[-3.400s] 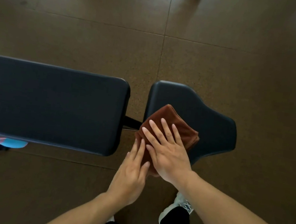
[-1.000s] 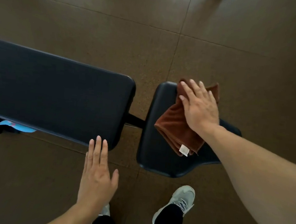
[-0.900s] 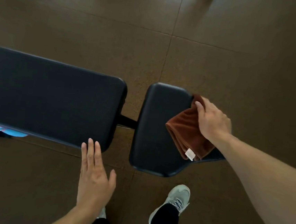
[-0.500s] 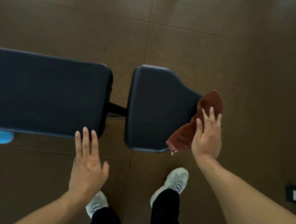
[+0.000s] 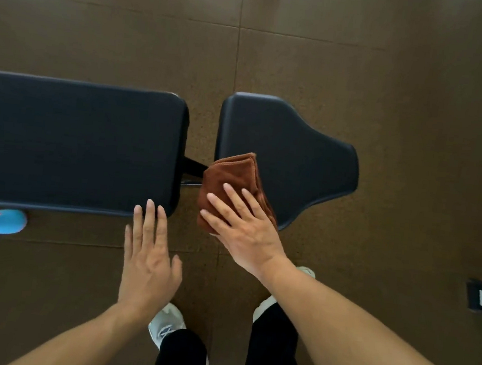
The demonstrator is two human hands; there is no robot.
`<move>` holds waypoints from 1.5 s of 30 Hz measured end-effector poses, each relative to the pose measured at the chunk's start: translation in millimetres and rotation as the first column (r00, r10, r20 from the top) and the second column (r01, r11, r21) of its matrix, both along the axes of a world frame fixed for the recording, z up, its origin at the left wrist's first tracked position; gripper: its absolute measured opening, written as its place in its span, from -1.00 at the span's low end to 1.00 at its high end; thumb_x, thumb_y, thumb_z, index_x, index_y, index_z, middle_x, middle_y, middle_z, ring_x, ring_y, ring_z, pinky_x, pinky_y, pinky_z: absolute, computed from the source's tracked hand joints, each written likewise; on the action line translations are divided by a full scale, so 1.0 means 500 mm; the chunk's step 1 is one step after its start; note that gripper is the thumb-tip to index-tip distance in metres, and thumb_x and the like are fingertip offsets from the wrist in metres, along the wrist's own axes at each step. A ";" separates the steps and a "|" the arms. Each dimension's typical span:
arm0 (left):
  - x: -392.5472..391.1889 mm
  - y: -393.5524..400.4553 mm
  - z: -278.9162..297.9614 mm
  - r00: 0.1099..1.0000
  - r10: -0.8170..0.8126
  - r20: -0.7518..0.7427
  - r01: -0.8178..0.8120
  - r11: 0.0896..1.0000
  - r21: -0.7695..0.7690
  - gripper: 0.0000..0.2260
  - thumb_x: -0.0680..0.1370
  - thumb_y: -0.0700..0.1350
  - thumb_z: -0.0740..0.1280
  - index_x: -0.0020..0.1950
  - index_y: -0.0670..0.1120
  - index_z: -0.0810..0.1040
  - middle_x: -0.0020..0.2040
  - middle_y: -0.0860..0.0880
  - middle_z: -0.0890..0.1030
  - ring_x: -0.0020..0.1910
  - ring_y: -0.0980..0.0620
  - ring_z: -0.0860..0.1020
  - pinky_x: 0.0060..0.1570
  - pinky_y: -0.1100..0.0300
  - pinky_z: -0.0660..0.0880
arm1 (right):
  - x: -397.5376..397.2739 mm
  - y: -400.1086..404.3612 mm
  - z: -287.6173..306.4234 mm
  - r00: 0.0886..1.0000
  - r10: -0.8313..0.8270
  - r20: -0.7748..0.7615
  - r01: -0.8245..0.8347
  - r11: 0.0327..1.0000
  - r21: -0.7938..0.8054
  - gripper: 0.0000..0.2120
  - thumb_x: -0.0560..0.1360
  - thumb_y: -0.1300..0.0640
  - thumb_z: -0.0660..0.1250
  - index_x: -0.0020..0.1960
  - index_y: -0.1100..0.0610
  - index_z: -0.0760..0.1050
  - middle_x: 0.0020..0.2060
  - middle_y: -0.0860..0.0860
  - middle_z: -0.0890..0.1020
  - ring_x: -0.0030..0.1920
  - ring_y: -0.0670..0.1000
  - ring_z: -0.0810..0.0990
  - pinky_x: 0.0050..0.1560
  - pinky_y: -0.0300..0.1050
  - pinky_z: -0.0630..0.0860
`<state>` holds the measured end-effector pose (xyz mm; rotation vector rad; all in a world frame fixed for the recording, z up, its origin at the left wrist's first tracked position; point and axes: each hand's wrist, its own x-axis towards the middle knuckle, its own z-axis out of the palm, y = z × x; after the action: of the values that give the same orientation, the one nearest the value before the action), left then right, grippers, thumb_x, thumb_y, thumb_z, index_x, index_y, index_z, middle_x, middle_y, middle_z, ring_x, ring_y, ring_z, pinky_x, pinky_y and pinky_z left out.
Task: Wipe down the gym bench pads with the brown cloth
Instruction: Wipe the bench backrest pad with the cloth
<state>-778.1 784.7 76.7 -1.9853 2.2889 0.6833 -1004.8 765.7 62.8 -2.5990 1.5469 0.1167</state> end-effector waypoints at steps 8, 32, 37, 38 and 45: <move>-0.106 -0.028 0.028 0.945 -0.259 -0.202 0.245 0.965 -0.089 -0.40 0.66 -0.07 0.12 0.67 -0.15 0.04 0.70 -0.09 0.01 0.67 -0.05 -0.05 0.62 0.03 -0.12 | -0.097 0.028 0.004 0.924 -0.369 0.101 0.374 0.927 -0.038 -0.48 0.72 -0.17 0.11 0.64 -0.08 0.23 0.65 0.03 0.20 0.66 0.18 0.06 0.57 0.35 0.09; -0.450 -0.199 -0.001 0.991 0.036 0.130 -0.034 0.999 -0.012 -0.25 0.64 0.37 -0.13 0.69 -0.05 -0.12 0.70 -0.07 -0.17 0.67 -0.11 -0.19 0.59 -0.25 -0.10 | -0.363 -0.422 0.071 0.729 -0.618 0.295 0.340 0.700 0.628 -0.47 0.72 -0.24 -0.11 0.62 -0.13 0.21 0.49 -0.01 0.48 0.45 0.14 0.47 0.42 0.15 0.35; -0.447 -0.203 0.010 0.993 0.016 0.117 -0.020 0.999 0.035 -0.24 0.64 0.39 -0.14 0.69 -0.04 -0.17 0.69 -0.04 -0.26 0.65 -0.09 -0.26 0.57 -0.18 -0.26 | -0.345 -0.452 0.053 0.747 -0.476 0.465 0.110 0.777 0.619 -0.52 0.73 -0.16 0.03 0.64 -0.18 0.16 0.64 -0.19 0.18 0.61 -0.01 0.21 0.55 0.13 0.18; -0.446 -0.205 0.013 0.994 0.012 0.106 -0.018 0.998 0.056 -0.23 0.63 0.40 -0.14 0.68 -0.03 -0.20 0.68 -0.03 -0.29 0.65 -0.08 -0.29 0.57 -0.18 -0.28 | -0.353 -0.455 0.050 0.744 -0.472 0.474 0.090 0.773 0.629 -0.53 0.73 -0.15 0.05 0.63 -0.20 0.16 0.64 -0.19 0.18 0.62 -0.03 0.18 0.56 0.12 0.16; -0.437 -0.223 0.042 0.996 -0.042 0.084 0.024 0.979 0.201 -0.07 0.55 0.51 -0.07 0.58 -0.03 -0.50 0.54 -0.02 -0.60 0.51 -0.05 -0.58 0.54 -0.21 -0.40 | -0.418 -0.394 0.062 0.712 -0.576 0.402 0.203 0.716 0.668 -0.53 0.71 -0.17 0.12 0.61 -0.29 0.17 0.53 -0.14 0.42 0.52 0.00 0.39 0.50 0.04 0.30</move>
<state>-996.4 673.0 97.8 -1.8455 2.1061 0.7731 -1213.7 568.8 94.0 -1.5400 1.4849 -0.2139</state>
